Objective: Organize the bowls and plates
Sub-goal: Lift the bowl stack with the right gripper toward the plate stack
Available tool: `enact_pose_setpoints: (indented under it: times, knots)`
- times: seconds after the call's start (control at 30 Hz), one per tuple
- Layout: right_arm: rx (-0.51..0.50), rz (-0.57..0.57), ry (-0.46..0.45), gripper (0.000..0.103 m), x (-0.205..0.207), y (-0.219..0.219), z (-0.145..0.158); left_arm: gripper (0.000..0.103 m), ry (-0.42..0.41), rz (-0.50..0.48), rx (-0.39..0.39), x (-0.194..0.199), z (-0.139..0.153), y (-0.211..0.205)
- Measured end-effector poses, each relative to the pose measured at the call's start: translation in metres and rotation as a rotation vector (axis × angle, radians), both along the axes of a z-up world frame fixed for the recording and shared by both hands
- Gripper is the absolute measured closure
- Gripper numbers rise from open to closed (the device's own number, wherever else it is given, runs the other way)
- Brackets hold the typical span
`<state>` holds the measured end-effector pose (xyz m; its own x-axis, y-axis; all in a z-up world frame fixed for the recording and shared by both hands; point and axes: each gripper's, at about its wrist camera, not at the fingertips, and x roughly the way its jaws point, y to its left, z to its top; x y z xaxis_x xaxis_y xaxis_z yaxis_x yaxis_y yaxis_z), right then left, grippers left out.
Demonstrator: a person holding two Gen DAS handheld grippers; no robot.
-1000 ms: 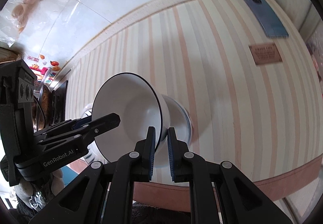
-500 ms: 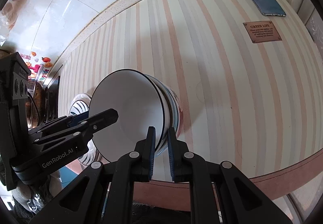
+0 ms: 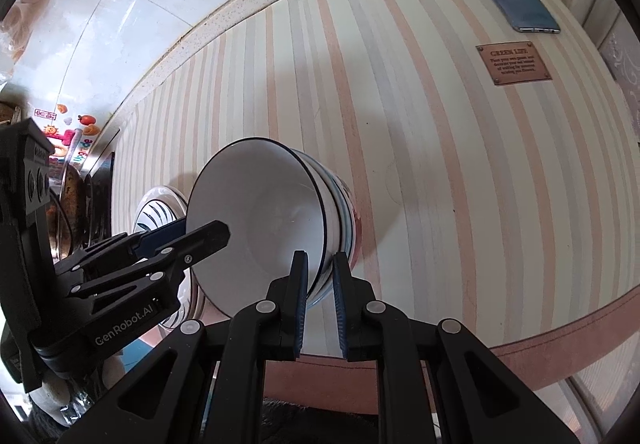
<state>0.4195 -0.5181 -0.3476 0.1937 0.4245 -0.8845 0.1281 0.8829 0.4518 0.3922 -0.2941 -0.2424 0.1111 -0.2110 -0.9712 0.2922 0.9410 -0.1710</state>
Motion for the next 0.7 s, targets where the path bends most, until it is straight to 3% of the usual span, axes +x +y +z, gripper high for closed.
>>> enact_pose_setpoints:
  times: [0.23, 0.7]
  knots:
    - [-0.069, -0.009, -0.071, 0.088, -0.03, 0.008, 0.043, 0.072, -0.089, -0.045, 0.001, -0.03, 0.05, 0.01]
    - [-0.118, -0.054, -0.211, 0.088, -0.107, 0.016, 0.133, 0.071, -0.138, -0.048, -0.089, -0.071, 0.114, 0.033]
